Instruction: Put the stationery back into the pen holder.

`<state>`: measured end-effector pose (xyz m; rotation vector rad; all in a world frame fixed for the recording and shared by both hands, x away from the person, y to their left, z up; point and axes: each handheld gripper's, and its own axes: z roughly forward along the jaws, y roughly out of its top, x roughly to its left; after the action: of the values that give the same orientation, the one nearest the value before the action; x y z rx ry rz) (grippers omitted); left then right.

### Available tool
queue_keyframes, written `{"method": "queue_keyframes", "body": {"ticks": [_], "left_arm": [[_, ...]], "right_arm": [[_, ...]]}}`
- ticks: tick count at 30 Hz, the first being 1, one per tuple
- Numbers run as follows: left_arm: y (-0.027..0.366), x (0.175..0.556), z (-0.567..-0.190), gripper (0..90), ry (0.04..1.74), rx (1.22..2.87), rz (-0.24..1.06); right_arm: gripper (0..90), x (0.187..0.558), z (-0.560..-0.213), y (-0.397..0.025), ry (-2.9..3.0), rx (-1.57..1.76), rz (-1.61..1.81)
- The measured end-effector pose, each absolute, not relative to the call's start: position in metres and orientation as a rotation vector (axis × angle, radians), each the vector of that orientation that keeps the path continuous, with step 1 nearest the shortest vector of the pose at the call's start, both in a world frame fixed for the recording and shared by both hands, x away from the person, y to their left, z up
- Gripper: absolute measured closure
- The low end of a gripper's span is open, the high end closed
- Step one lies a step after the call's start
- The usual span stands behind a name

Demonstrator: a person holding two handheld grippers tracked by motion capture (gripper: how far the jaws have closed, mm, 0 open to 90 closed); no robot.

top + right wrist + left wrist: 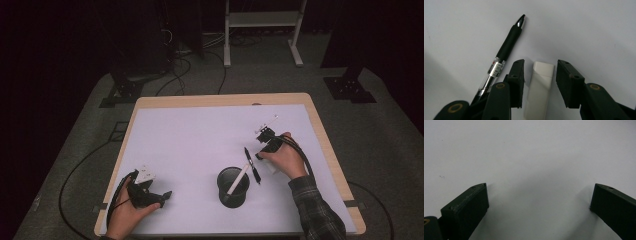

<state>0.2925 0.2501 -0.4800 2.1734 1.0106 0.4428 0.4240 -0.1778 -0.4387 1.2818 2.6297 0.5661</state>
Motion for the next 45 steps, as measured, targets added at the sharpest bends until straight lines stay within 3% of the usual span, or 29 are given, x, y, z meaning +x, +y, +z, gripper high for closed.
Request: {"method": "queue_keyframes", "body": {"ticks": [21,45], "left_arm": [[0.25,0.293,-0.48,0.8,1.011,2.174,0.442],[0.25,0.293,-0.48,0.8,1.009,2.174,0.444]], "right_arm": [[69.9,0.428,-0.444,-0.175,2.639,1.304,0.513],[70.3,0.418,-0.428,-0.186,2.605,1.306,0.64]]}}
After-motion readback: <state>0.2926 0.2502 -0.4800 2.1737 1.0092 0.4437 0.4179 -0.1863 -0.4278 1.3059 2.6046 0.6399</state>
